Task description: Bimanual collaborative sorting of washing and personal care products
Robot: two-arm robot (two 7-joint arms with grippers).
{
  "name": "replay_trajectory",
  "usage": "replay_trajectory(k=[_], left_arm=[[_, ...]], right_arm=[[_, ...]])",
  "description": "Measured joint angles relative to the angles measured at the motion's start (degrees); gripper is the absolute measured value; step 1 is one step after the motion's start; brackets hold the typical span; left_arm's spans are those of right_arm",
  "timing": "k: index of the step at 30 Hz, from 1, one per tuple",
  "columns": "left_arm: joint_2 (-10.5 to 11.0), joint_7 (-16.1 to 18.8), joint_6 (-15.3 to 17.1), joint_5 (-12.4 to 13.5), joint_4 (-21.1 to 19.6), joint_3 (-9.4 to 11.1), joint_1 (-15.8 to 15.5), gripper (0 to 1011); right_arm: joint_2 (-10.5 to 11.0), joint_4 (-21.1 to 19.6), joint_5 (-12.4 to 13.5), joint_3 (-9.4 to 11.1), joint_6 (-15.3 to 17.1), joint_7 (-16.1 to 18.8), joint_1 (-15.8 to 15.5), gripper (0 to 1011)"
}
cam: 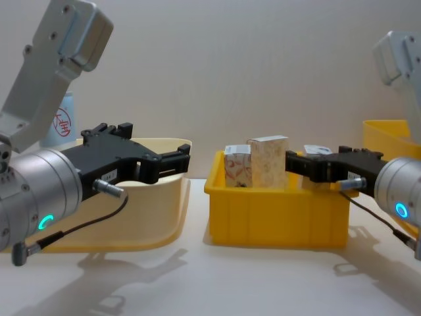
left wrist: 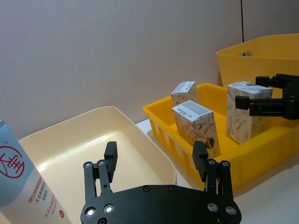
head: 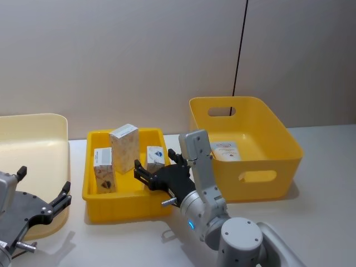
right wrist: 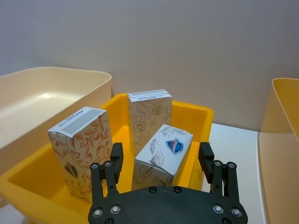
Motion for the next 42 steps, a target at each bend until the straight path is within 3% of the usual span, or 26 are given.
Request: replay_trajectory(k=[7,11,27,36,42], left_arm=[[0.0,0.0,0.0,0.0,0.0,0.0,0.0,1003],[0.0,0.0,0.0,0.0,0.0,0.0,0.0,1003],[0.0,0.0,0.0,0.0,0.0,0.0,0.0,1003],[0.0,0.0,0.0,0.0,0.0,0.0,0.0,1003],[0.0,0.0,0.0,0.0,0.0,0.0,0.0,1003]], right_arm=[[-0.45,0.51,-0.37,0.06,0.41,-0.07,0.12,998],[-0.6,0.68,-0.5,0.08,0.56,-0.08,0.21,925],[-0.92,1.0,-0.77,0.15,0.8,-0.08,0.35,445],[-0.79,0.98,-0.93,0.4,-0.67,0.49,0.39,444],[-0.45,0.84,-1.01,0.9,-4.2,1.59,0.68,444]])
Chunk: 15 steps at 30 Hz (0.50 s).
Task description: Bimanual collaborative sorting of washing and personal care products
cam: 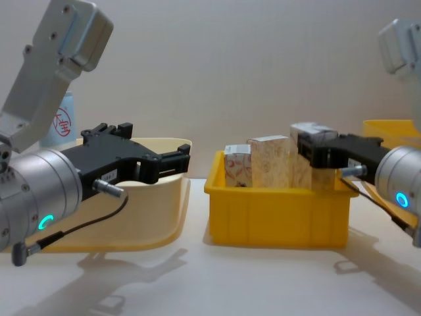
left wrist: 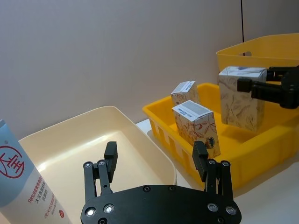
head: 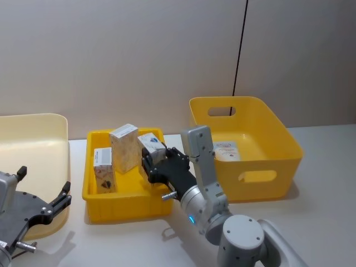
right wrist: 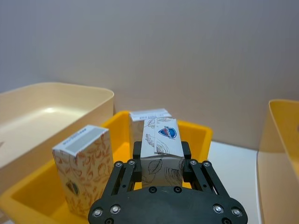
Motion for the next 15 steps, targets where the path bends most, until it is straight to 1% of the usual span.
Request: replay_trajectory(k=[4,6,8,9,10,11,15], left_arm=[[0.0,0.0,0.0,0.0,0.0,0.0,0.0,1003],[0.0,0.0,0.0,0.0,0.0,0.0,0.0,1003],[0.0,0.0,0.0,0.0,0.0,0.0,0.0,1003],[0.0,0.0,0.0,0.0,0.0,0.0,0.0,1003],[0.0,0.0,0.0,0.0,0.0,0.0,0.0,1003],[0.0,0.0,0.0,0.0,0.0,0.0,0.0,1003],[0.0,0.0,0.0,0.0,0.0,0.0,0.0,1003]], right_arm=[[0.12,-0.05,0.0,0.3,-1.95,0.6,0.22,444],[0.24,-0.09,0.11,0.66,-3.99,1.28,0.5,444],[0.27,-0.09,0.21,0.9,-5.04,1.62,0.69,444],[0.3,-0.1,0.33,1.12,-6.06,1.93,0.87,444],[0.3,-0.1,0.33,1.12,-6.06,1.93,0.87,444],[0.34,-0.1,0.53,1.37,-7.21,2.27,1.08,444],[0.41,-0.14,1.01,2.1,-9.86,3.07,1.67,444]])
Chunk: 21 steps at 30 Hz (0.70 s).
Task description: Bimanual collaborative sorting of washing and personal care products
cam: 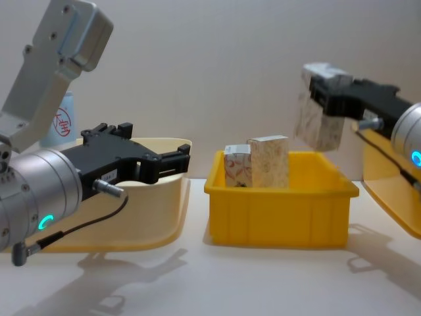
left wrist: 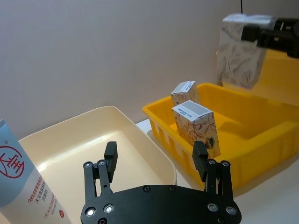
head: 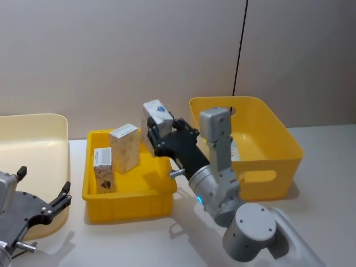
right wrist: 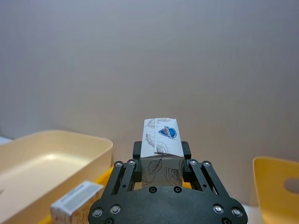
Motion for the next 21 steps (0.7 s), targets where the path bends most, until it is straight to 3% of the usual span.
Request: replay_trajectory(k=[11,21], left_arm=[[0.0,0.0,0.0,0.0,0.0,0.0,0.0,1003],[0.0,0.0,0.0,0.0,0.0,0.0,0.0,1003]], right_arm=[[0.42,-1.43,0.79,3.33,-6.76,0.38,1.24,444],[1.09,-5.09,-0.78,7.18,-8.38,-3.21,-0.6,444]])
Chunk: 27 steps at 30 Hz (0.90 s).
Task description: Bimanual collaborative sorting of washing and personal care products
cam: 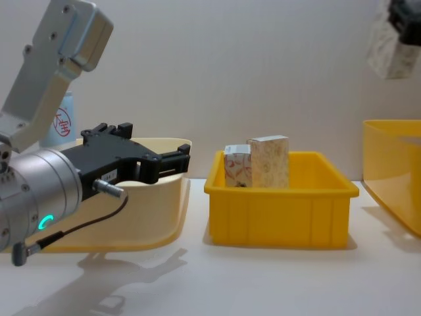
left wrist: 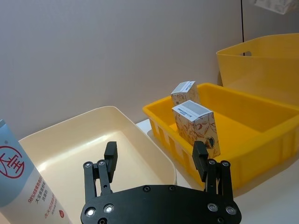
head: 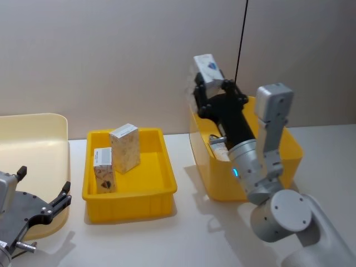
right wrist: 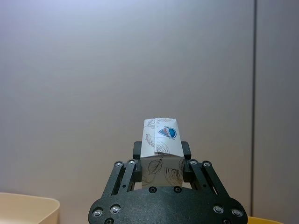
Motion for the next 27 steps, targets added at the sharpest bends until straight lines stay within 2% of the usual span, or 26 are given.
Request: replay_trajectory(k=[6,13,27], left_arm=[[0.0,0.0,0.0,0.0,0.0,0.0,0.0,1003],[0.0,0.0,0.0,0.0,0.0,0.0,0.0,1003],[0.0,0.0,0.0,0.0,0.0,0.0,0.0,1003]], right_arm=[[0.21,-2.72,-1.38,2.09,0.83,-2.54,-2.29,444],[0.19,-6.19,-3.28,4.39,3.37,-5.79,-6.09,444],[-0.64,-9.63,-5.92,6.91,8.47,-9.92,-10.54,444]])
